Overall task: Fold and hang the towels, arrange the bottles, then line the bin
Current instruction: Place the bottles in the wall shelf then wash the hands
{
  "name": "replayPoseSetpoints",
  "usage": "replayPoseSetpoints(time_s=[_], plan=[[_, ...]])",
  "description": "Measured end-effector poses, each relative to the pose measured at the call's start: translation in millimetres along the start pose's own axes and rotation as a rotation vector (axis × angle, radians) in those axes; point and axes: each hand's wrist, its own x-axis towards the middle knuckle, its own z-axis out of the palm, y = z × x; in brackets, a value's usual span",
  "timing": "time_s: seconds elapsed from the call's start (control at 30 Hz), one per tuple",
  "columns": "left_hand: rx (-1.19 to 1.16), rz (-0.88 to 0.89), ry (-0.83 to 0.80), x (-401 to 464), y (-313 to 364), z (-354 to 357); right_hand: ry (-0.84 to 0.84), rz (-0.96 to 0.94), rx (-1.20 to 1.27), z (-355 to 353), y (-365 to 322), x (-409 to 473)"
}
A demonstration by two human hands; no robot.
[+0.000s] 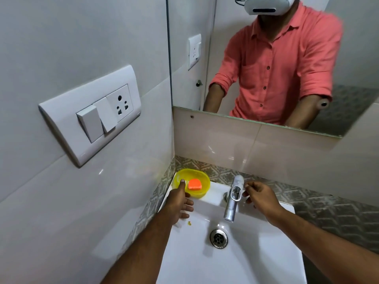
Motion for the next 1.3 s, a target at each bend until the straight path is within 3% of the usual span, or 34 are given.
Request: replayPoseSetpoints(time_s=[0.33,0.53,0.67,0.87,1.0,1.17,1.3], plan=[[0.127,0.047,0.121,-11,-20,-13,0.003,0.054,0.042,23,7,-12],[0.338,0.470,0.433,-34,-18,-16,0.084,0.034,-0.009,19,16,-34],[0.290,0.743,0.435,-64,-7,6,0.165,-0.009,-0.019,7,16,-63],[0.367,1.220,0.227,-139,-6,76,0.358,-0.150,0.059,-26,27,-120],[0.416,1.437,-0.092,-213,-55,125,0.585,-0.161,0.052,-51,55,-200],[0.525,1.509,-0.549,-286,-155,149,0.857,-0.032,0.060,-54,124,-309],[0.692,1.366,-0.769,-304,-226,142,0.923,0.264,0.120,-24,186,-388]])
